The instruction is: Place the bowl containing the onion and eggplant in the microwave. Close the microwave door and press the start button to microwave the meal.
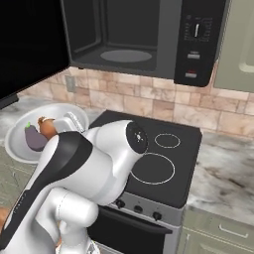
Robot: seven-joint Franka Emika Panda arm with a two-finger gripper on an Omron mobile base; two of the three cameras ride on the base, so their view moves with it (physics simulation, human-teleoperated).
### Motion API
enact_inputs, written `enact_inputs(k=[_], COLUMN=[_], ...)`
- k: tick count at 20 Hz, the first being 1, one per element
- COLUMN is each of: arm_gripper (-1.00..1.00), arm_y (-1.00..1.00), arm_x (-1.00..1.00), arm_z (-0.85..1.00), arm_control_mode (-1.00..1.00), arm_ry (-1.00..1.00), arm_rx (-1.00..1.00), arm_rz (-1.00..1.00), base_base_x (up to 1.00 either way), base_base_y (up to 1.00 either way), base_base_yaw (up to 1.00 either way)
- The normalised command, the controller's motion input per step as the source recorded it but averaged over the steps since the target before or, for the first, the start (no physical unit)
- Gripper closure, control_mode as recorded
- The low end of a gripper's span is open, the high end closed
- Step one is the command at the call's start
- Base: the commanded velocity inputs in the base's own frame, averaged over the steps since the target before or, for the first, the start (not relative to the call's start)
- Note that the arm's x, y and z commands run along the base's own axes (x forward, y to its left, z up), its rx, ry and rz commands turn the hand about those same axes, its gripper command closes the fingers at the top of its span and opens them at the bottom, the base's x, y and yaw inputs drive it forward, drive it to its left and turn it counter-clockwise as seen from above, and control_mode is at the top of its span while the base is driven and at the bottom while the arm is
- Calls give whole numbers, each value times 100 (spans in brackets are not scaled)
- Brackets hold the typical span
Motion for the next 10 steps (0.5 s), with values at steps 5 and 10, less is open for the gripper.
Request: enact_inputs(k=[5,10], arm_gripper=[100,100], arm_y=[0,0], arm_x=[0,4], arm_z=[0,0], arm_control_mode=[100,-100], arm_ry=[0,0], arm_rx=[0,0], arm_rz=[0,0], base_base_x=[43,25], base_base_y=[1,2], base_base_yaw=[-2,0])
